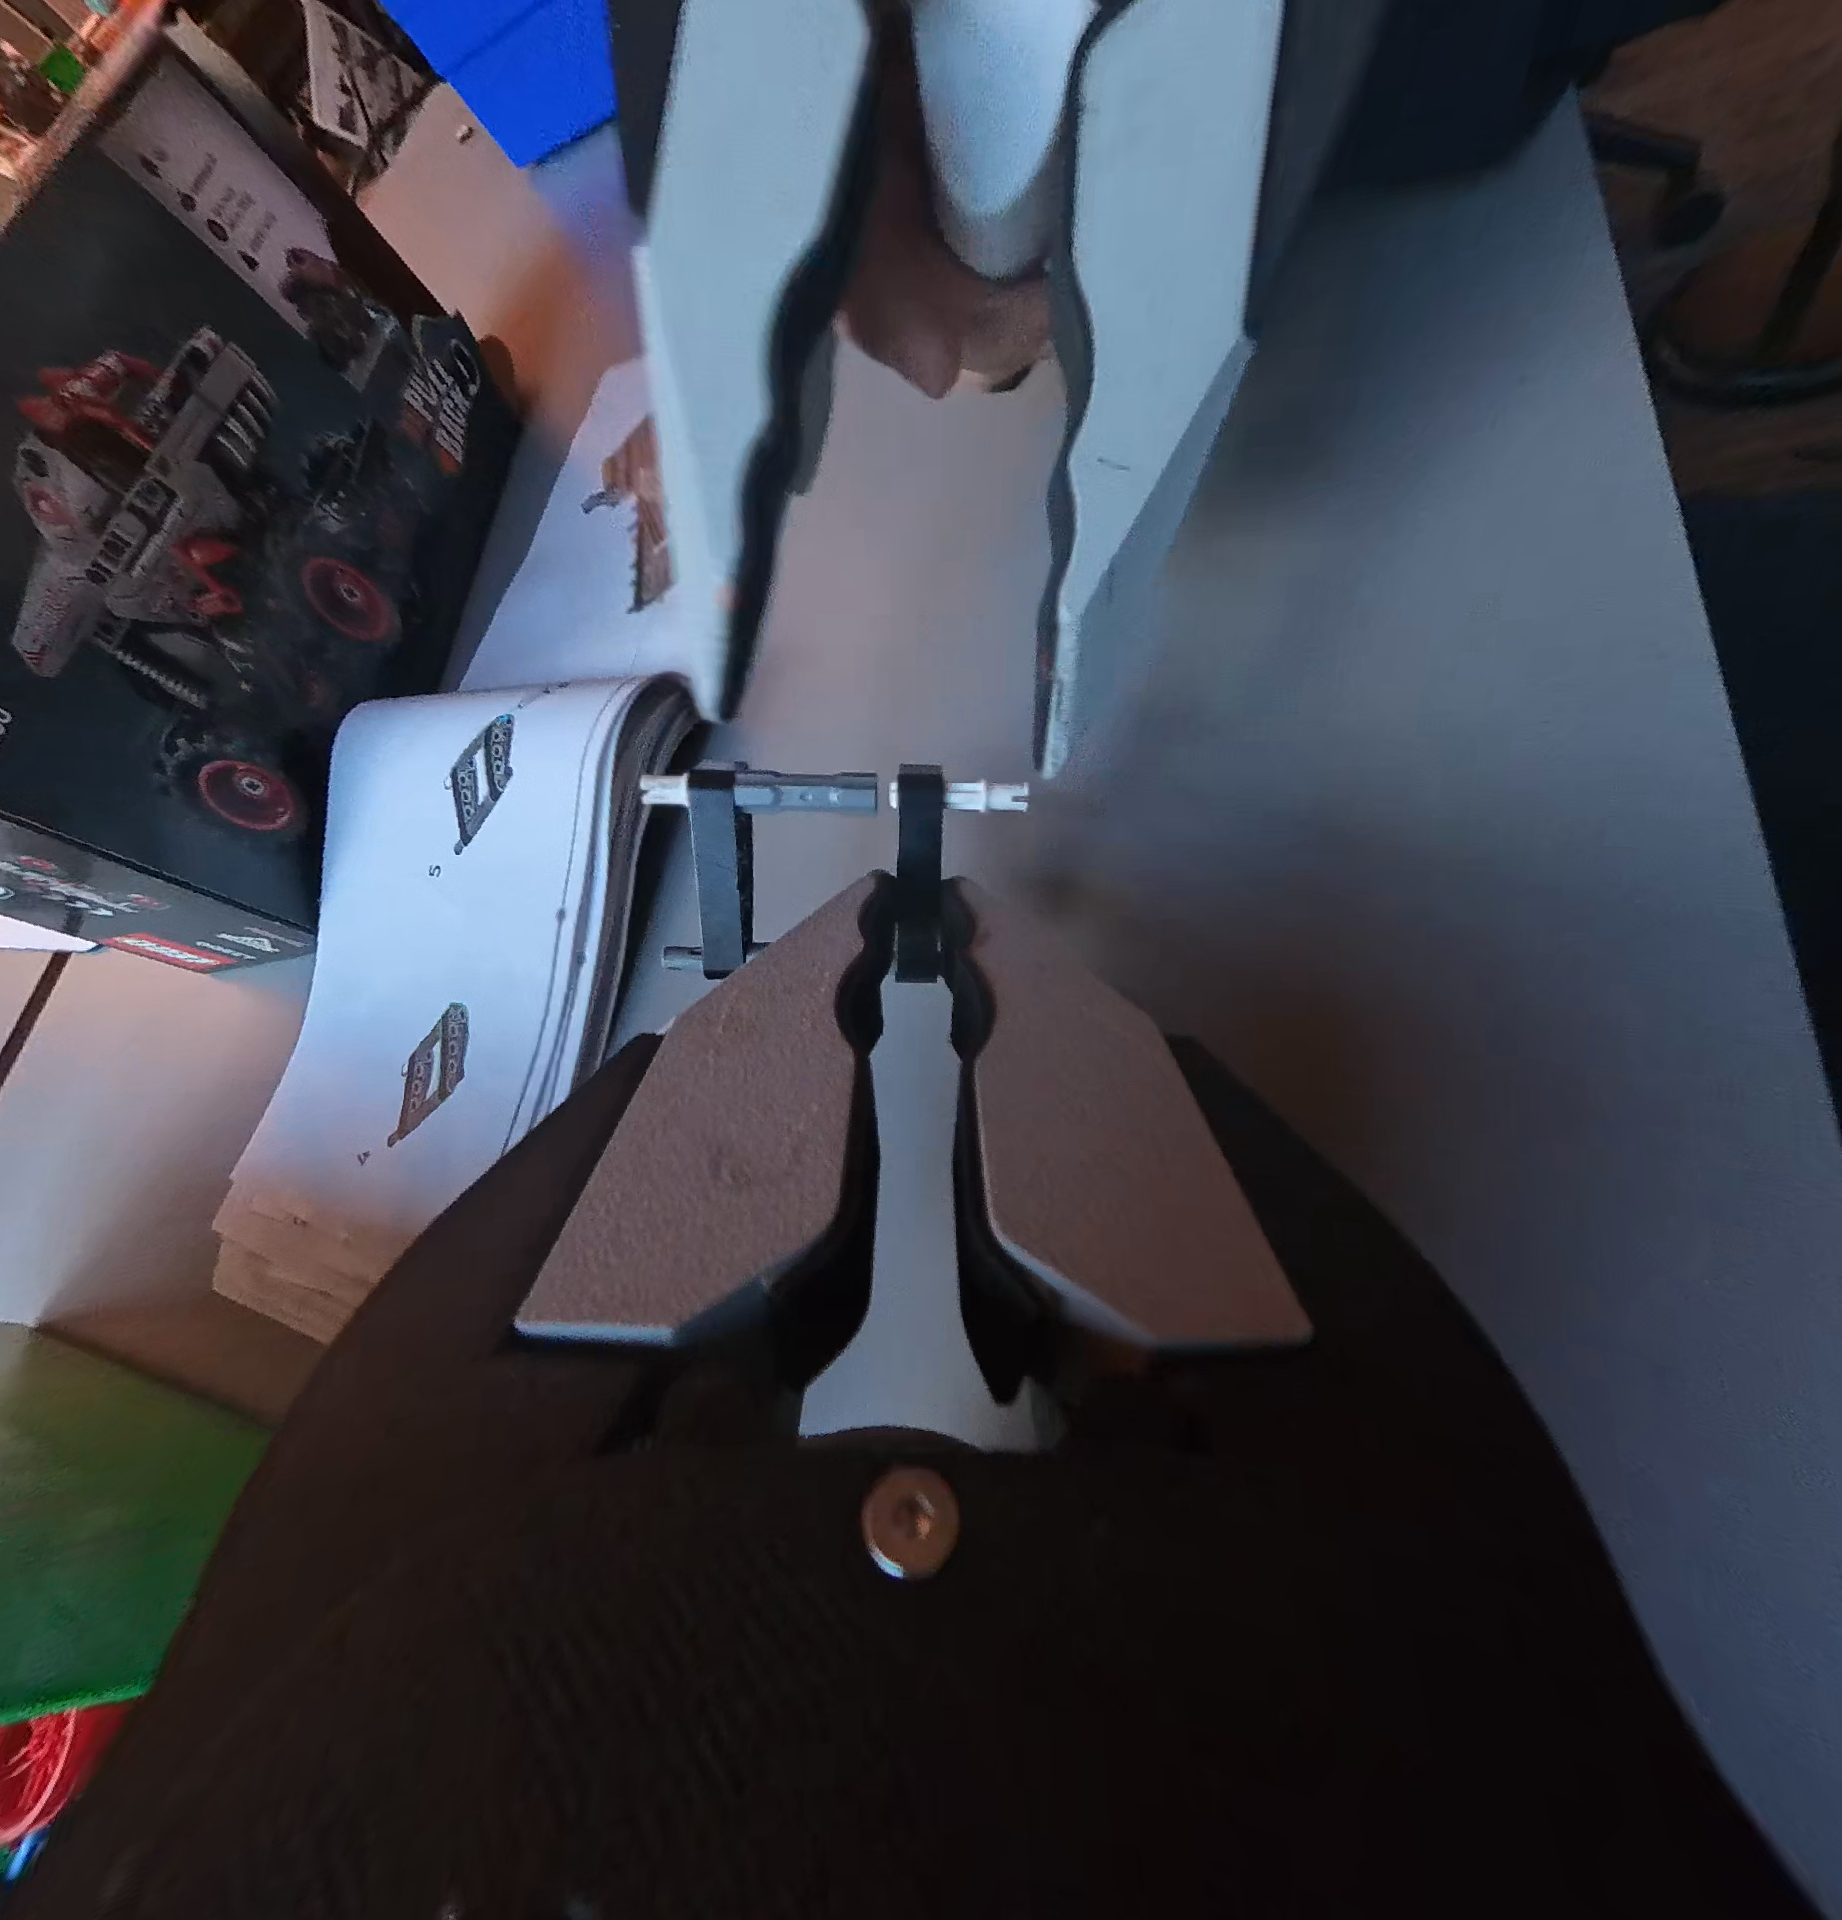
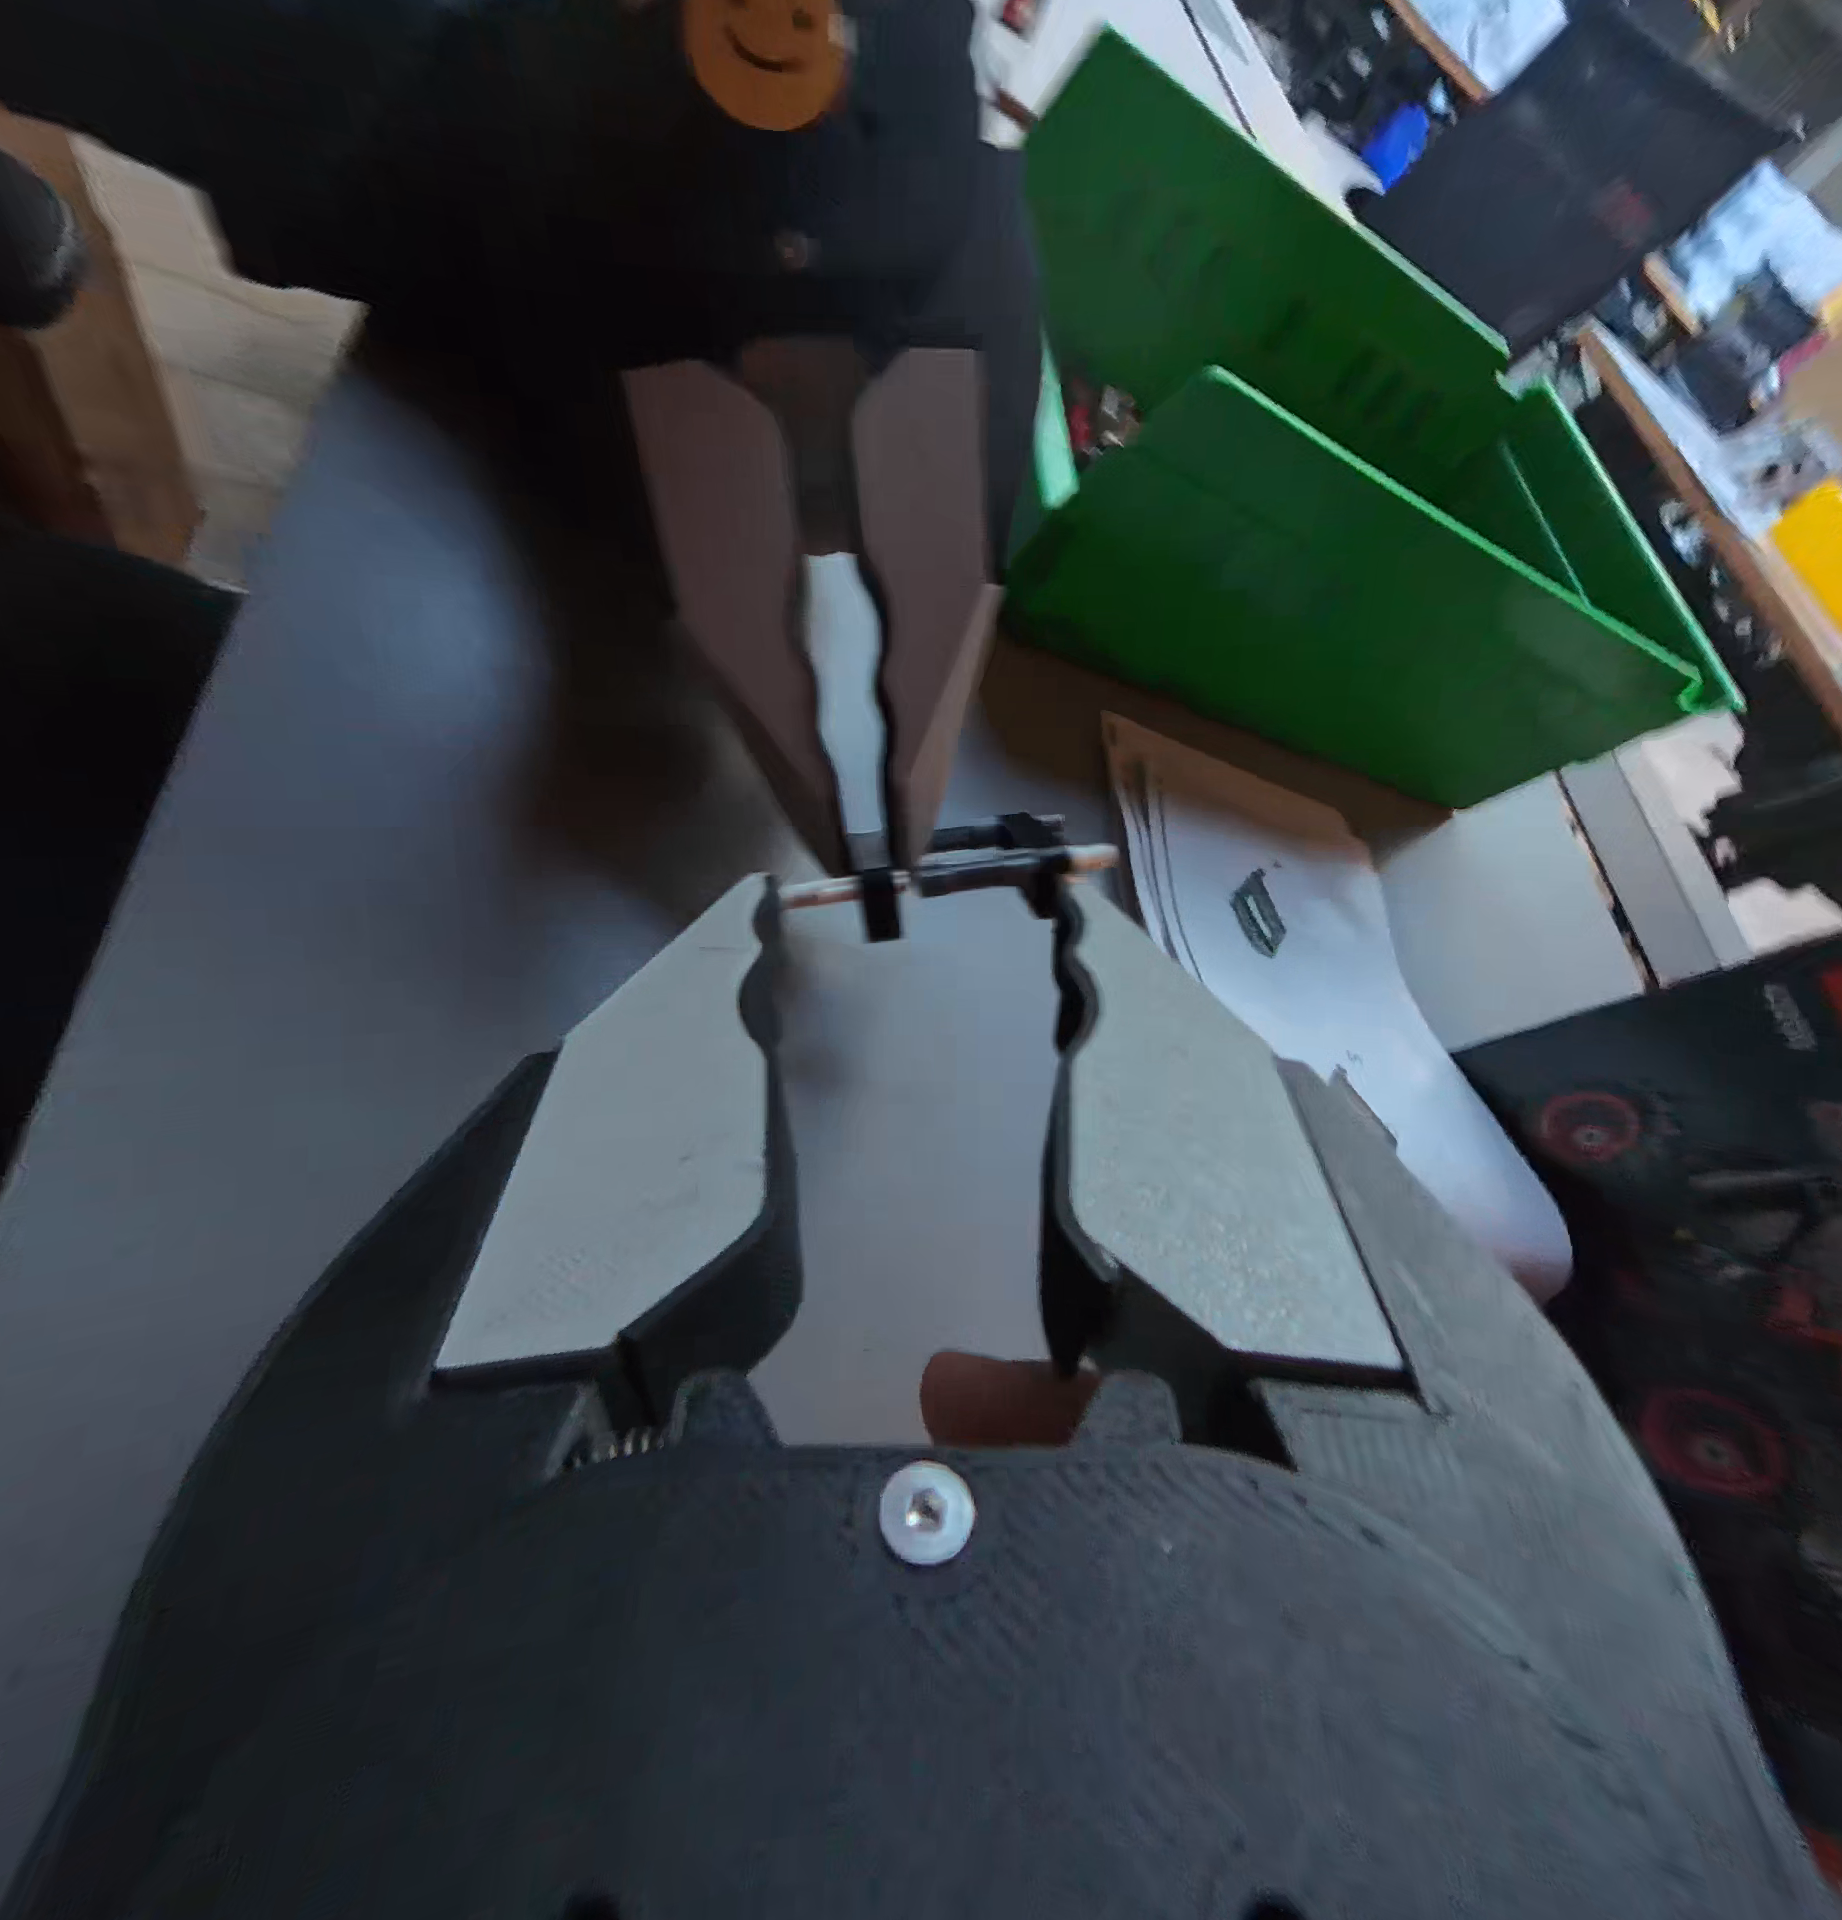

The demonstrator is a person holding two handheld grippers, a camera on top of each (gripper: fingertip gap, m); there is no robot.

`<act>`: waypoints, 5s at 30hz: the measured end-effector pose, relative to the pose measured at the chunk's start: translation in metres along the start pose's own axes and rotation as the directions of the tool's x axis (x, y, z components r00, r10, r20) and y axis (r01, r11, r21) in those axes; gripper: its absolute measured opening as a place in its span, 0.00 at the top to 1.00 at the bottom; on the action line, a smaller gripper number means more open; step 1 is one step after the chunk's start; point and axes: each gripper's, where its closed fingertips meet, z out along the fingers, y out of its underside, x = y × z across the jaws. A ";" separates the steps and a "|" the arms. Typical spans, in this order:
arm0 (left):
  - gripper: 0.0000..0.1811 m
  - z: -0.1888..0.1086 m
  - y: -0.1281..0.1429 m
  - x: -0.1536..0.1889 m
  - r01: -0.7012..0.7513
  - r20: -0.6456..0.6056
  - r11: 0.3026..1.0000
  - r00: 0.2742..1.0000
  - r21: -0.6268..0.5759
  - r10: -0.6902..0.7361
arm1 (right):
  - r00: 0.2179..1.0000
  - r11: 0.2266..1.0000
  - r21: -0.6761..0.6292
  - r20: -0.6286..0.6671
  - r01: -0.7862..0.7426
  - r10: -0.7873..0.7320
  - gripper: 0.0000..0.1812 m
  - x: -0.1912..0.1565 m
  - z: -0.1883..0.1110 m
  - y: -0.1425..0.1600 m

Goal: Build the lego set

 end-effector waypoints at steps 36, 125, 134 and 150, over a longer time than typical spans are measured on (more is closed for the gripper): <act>0.98 -0.015 -0.028 -0.004 -0.089 0.081 0.987 0.994 0.137 0.078 | 0.987 0.986 0.069 -0.064 0.150 -0.146 0.89 -0.010 -0.012 -0.021; 0.97 -0.012 -0.037 0.019 -0.129 -0.011 0.971 0.991 0.201 0.134 | 0.995 0.984 0.148 -0.007 0.100 -0.100 0.65 -0.010 -0.013 -0.029; 0.97 -0.014 -0.040 0.019 -0.115 -0.013 0.969 0.993 0.218 0.121 | 0.997 0.986 0.147 -0.009 0.072 -0.072 0.66 -0.009 -0.014 -0.032; 0.97 -0.012 -0.039 0.025 -0.118 -0.033 0.972 0.991 0.203 0.128 | 0.998 0.993 0.102 0.020 0.062 -0.064 0.68 -0.015 -0.014 -0.028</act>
